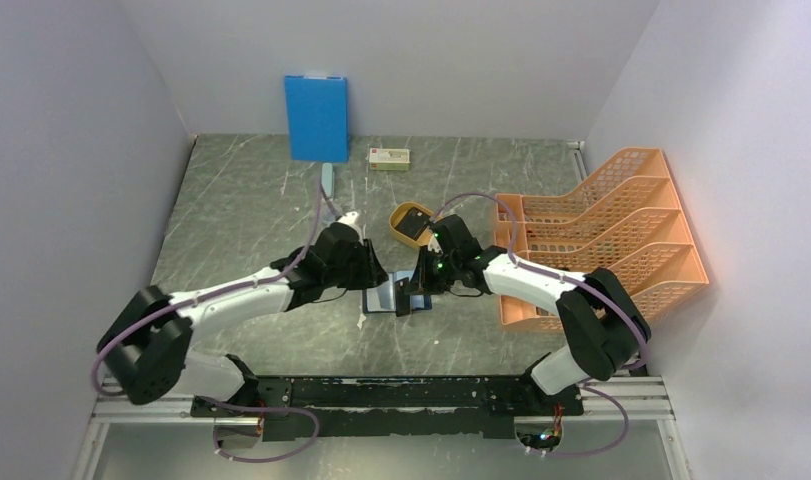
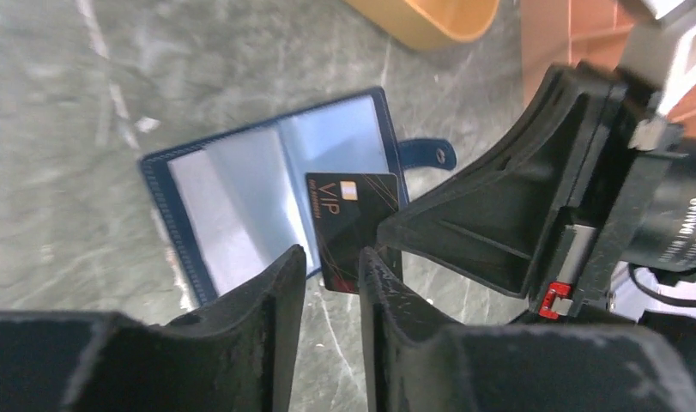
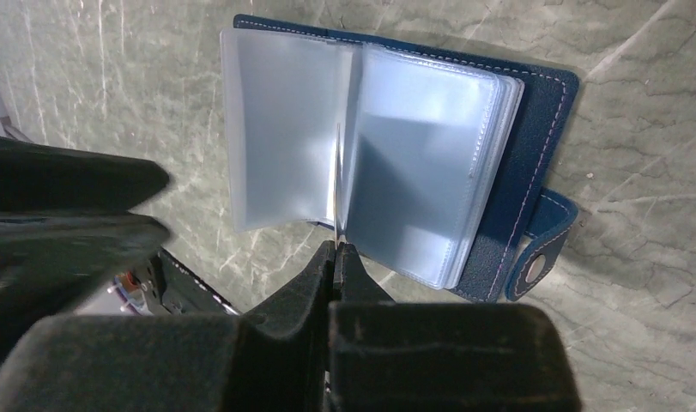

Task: Put the credit cards into the card holder
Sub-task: Adjust the card holder at the center of the board, then insert the credit card into the card holder, then adjust the card holder at the center of the board.

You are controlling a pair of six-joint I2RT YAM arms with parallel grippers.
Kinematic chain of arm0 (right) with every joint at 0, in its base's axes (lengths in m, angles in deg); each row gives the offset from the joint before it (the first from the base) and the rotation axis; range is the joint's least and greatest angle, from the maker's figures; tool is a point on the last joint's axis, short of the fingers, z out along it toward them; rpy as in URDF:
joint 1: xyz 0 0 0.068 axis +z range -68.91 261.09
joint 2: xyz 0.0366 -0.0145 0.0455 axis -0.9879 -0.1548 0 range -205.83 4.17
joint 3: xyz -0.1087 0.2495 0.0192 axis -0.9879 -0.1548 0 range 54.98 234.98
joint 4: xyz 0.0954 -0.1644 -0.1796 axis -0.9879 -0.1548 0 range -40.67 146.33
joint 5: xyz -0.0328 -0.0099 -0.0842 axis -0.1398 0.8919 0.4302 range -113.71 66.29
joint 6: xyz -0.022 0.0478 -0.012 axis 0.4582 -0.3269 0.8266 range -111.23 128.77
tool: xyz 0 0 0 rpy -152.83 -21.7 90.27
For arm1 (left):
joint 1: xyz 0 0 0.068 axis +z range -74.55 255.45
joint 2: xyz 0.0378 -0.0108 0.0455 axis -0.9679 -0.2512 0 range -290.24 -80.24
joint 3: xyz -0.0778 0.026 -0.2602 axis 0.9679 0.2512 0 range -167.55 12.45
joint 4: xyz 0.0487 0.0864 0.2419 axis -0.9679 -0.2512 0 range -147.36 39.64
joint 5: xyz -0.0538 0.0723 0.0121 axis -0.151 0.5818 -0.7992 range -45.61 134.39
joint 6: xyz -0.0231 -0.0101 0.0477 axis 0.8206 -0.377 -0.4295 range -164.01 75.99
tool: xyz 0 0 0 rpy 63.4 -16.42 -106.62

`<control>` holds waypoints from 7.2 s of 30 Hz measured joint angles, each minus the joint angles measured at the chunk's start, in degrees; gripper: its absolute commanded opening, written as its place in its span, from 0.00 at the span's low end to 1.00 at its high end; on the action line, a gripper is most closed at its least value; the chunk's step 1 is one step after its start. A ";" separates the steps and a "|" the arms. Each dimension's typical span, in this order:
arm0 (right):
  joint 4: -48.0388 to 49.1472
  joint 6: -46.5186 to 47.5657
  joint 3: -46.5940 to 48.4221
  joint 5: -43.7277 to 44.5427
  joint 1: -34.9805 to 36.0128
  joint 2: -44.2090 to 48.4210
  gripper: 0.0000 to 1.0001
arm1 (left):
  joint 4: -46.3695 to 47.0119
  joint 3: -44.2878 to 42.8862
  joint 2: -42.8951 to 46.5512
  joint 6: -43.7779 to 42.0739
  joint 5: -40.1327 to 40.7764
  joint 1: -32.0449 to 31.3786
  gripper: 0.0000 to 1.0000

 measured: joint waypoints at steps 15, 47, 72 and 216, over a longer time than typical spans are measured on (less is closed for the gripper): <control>-2.08 0.96 1.64 0.92 -0.04 -0.09 0.00 | 0.79 2.78 -9.94 1.70 0.61 -1.40 0.12; 1.11 -0.31 6.32 2.23 -1.18 -8.26 0.00 | 1.42 4.94 -10.25 2.71 3.15 -1.55 0.10; 7.61 -1.75 2.49 -3.17 -1.73 -9.81 0.00 | 1.11 4.92 -10.12 2.78 3.82 -1.66 0.11; 15.82 -15.41 -15.34 14.69 4.57 6.62 0.62 | -16.63 15.13 28.81 0.17 8.52 -1.29 0.50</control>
